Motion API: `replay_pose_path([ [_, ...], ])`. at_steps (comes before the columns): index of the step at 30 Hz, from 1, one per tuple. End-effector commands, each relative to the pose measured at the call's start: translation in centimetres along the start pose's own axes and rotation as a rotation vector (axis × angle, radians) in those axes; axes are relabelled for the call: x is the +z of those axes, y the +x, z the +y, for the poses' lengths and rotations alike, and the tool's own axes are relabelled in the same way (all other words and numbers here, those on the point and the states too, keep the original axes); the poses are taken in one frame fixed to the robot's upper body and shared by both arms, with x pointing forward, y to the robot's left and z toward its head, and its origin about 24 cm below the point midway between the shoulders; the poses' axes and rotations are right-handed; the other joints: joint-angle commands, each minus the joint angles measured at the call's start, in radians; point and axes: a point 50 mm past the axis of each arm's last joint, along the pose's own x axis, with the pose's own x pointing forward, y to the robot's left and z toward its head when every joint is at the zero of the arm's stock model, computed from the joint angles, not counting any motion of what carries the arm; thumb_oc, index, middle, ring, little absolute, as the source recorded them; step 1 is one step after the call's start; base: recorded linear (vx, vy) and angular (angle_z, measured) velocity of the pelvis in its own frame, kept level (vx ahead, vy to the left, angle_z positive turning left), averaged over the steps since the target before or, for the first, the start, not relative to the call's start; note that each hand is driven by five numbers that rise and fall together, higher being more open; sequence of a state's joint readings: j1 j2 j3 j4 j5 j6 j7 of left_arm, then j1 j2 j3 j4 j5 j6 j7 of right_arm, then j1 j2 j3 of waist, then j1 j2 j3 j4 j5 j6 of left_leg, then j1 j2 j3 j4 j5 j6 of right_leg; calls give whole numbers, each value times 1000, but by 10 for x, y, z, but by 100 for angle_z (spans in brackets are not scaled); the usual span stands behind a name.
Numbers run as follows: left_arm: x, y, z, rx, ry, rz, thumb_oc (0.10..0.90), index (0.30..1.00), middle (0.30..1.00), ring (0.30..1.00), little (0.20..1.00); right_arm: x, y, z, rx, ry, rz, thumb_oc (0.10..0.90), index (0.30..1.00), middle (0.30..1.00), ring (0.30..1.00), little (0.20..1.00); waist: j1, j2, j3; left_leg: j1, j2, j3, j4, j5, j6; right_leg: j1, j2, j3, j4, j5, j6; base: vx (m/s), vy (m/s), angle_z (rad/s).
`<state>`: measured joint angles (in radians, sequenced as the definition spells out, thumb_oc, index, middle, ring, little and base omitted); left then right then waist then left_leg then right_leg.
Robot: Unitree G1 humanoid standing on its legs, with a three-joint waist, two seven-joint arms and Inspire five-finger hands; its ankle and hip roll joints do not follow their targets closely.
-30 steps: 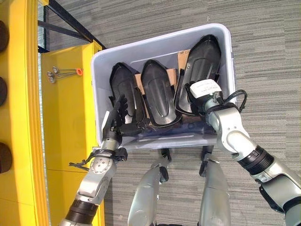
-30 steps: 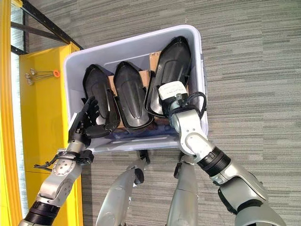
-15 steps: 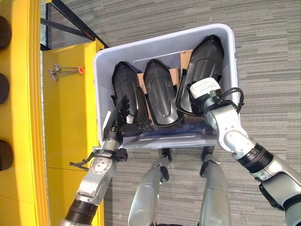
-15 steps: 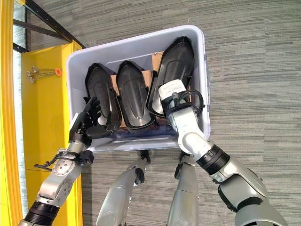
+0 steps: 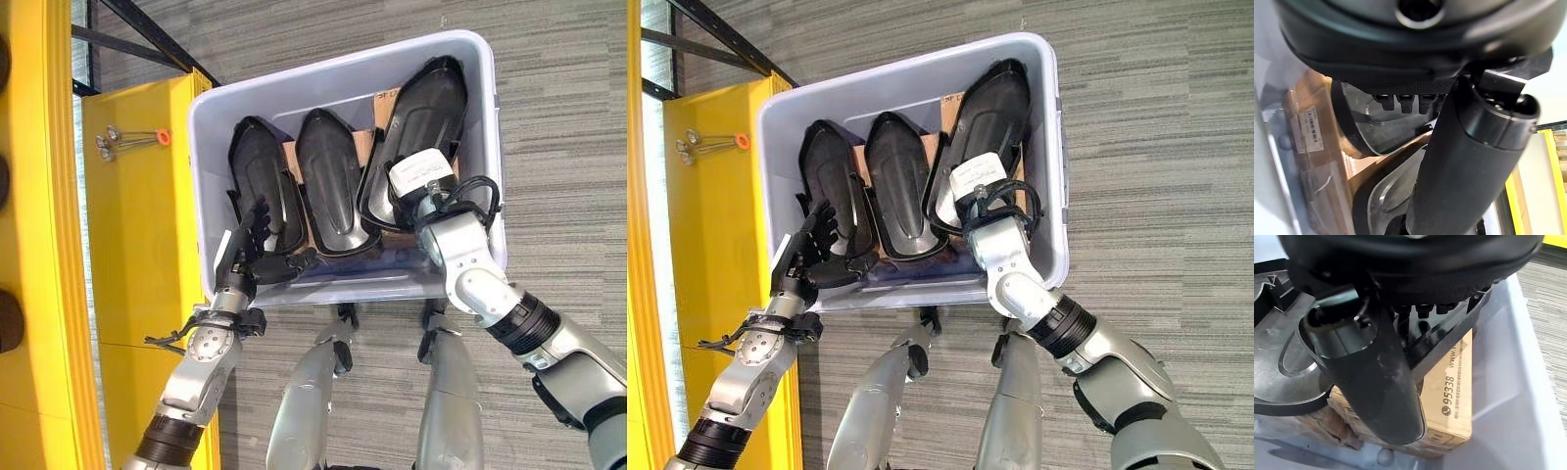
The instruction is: Move parts from the plastic box to the shelf.
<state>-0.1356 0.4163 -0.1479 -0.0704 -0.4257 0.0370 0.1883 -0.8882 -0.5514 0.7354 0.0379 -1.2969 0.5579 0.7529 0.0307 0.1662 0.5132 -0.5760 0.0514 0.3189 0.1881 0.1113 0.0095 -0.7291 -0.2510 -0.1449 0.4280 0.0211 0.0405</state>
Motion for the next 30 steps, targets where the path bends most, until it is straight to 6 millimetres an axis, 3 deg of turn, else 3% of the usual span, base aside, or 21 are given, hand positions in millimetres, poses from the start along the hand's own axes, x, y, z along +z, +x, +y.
replay_pose_path([
  [1,43,2,-2,-24,-10,-243,900,1000,1000,1000,1000,-14,20,63,333,-22,120,900,1000,1000,1000,1000,33,106,7,-28,-62,-64,73,-119,-10,-3,0,13,115,-159,49,0,0,0],
  [12,43,5,-10,-46,-18,-245,900,1000,1000,1000,1000,-23,27,117,473,412,228,900,1000,1000,1000,1000,28,116,7,-17,-55,-58,72,-120,-14,1,-9,11,114,-156,47,1,-6,2],
  [21,43,8,-14,-38,-39,-240,900,1000,1000,1000,1000,-37,26,145,481,429,335,900,1000,1000,1000,1000,11,123,7,4,-56,-51,65,-125,-11,12,-7,20,108,-154,46,25,20,-4],
  [24,45,9,-7,-31,-22,-238,900,1000,1000,1000,1000,-49,25,153,495,479,353,900,1000,1000,1000,1000,10,110,7,7,-50,-48,63,-127,-12,19,-1,17,102,-151,46,11,-79,-6],
  [30,49,6,1,-34,37,-234,900,1000,1000,1000,1000,-89,21,170,526,535,325,900,1000,1000,1000,1000,2,59,7,-2,-26,-52,89,-134,-20,27,5,-4,115,-145,56,6,-105,5],
])
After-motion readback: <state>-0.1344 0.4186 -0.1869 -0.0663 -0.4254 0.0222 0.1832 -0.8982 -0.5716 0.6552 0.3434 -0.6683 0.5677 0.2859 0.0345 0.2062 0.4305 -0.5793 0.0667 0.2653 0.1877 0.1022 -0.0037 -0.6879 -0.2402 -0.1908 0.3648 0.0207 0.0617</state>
